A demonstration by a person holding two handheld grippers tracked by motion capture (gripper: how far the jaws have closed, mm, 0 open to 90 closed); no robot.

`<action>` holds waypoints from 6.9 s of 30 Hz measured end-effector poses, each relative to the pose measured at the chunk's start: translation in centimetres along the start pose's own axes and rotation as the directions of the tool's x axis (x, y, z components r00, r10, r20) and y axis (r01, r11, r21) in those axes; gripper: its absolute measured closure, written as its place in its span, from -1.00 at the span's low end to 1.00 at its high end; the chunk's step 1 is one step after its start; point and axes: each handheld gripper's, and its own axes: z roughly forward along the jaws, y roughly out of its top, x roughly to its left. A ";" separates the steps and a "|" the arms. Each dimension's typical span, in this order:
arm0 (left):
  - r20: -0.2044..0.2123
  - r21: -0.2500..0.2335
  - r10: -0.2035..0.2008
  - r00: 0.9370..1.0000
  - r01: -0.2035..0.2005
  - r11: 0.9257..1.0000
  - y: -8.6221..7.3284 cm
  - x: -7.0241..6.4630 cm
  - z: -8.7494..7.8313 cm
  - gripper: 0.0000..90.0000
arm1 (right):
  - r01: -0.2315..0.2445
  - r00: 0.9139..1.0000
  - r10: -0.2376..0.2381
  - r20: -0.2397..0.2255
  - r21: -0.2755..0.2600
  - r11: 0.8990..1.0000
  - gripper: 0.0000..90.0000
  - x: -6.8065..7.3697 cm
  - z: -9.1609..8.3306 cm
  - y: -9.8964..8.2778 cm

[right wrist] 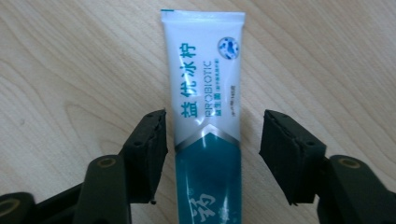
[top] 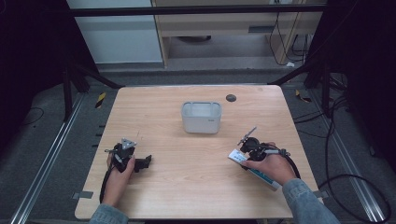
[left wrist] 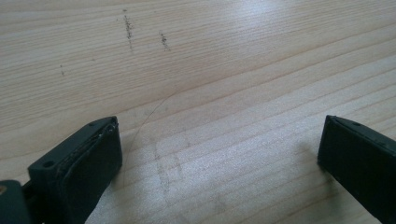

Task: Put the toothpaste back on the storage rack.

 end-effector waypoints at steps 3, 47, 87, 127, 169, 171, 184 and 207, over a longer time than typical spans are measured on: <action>0.000 0.000 0.000 1.000 0.000 1.000 0.0 0.0 0.0 -1.00 | 0.009 1.000 -0.009 -0.003 0.004 1.000 -0.07 0.1 0.1 0.2; -0.002 0.000 -0.002 1.000 0.002 1.000 0.0 0.0 0.0 -1.00 | 0.007 1.000 -0.006 -0.012 0.021 1.000 0.47 0.2 0.6 0.0; -0.002 -0.003 -0.004 1.000 0.004 1.000 0.0 0.0 0.1 -1.00 | -0.092 0.995 0.099 0.024 -0.198 0.976 0.77 -2.4 -5.5 0.3; -0.013 0.002 -0.013 1.000 0.013 1.000 0.3 -0.1 0.3 -1.00 | -0.172 0.964 0.264 0.042 -0.661 0.731 0.78 -2.0 -10.9 4.8; -0.022 -0.002 -0.021 1.000 0.021 1.000 0.6 0.0 0.6 -1.00 | -0.085 0.939 0.315 0.137 -0.796 0.599 0.79 2.8 -13.9 12.4; -0.022 -0.002 -0.022 1.000 0.022 1.000 0.6 -0.1 0.6 -1.00 | -0.093 0.935 0.329 0.133 -0.802 0.590 0.78 2.9 -14.1 12.6; -0.022 -0.002 -0.021 1.000 0.021 1.000 0.6 -0.1 0.6 -1.00 | -0.083 0.926 0.351 0.137 -0.835 0.544 0.78 2.6 -15.5 14.3; -0.022 0.000 -0.019 1.000 0.019 1.000 0.5 0.0 0.5 -1.00 | -0.075 0.938 0.326 0.119 -0.848 0.525 0.78 2.9 -13.3 18.2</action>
